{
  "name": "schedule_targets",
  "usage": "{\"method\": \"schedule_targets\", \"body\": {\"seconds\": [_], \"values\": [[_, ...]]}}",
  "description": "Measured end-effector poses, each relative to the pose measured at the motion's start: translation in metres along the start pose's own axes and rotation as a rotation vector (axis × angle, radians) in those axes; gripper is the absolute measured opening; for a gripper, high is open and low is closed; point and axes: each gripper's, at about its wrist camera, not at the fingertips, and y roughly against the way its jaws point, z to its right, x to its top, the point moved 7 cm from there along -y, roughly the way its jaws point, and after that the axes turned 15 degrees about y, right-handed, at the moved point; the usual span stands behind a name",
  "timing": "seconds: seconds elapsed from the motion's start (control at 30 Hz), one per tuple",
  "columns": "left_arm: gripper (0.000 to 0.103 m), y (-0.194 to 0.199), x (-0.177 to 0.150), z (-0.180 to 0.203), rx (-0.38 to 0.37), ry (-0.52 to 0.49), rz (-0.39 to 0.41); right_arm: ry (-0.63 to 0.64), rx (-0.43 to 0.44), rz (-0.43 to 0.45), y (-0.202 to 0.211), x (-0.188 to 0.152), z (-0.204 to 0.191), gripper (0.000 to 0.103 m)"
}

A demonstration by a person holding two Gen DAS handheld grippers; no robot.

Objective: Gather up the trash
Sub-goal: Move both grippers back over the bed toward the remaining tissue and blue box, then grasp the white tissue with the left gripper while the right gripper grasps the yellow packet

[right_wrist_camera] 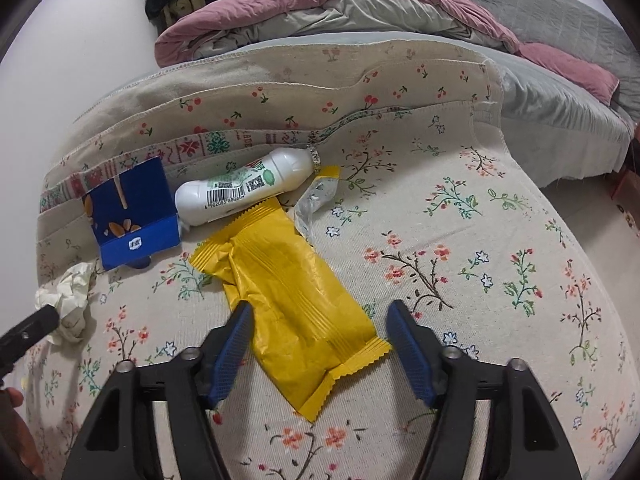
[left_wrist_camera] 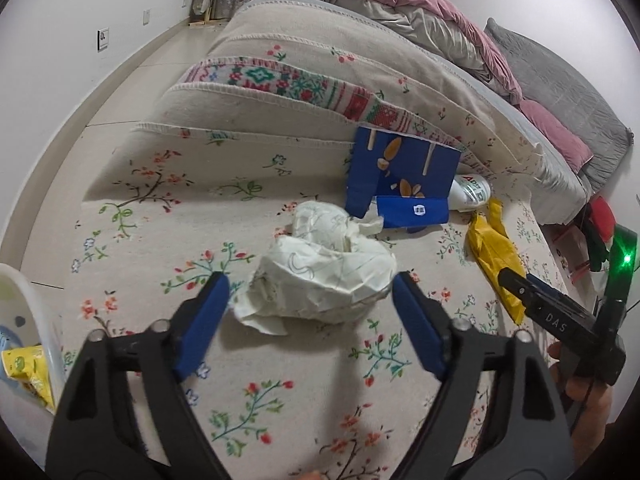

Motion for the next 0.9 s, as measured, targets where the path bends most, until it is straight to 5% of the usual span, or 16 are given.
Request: {"method": "schedule_targets", "body": {"seconds": [0.17,0.4,0.9], "values": [[0.057,0.003,0.003,0.0,-0.018,0.01,0.026,-0.015,-0.012,0.007,0.0,0.0,0.002,0.043],[0.044,0.005,0.004,-0.003,-0.049,0.056,0.017,-0.029,0.088,0.034,0.01,0.001,-0.014,0.016],[0.04,0.03,-0.012,0.005,-0.04,0.01,0.02,-0.01,0.103,0.07,0.051,-0.008,-0.03,0.012]]}}
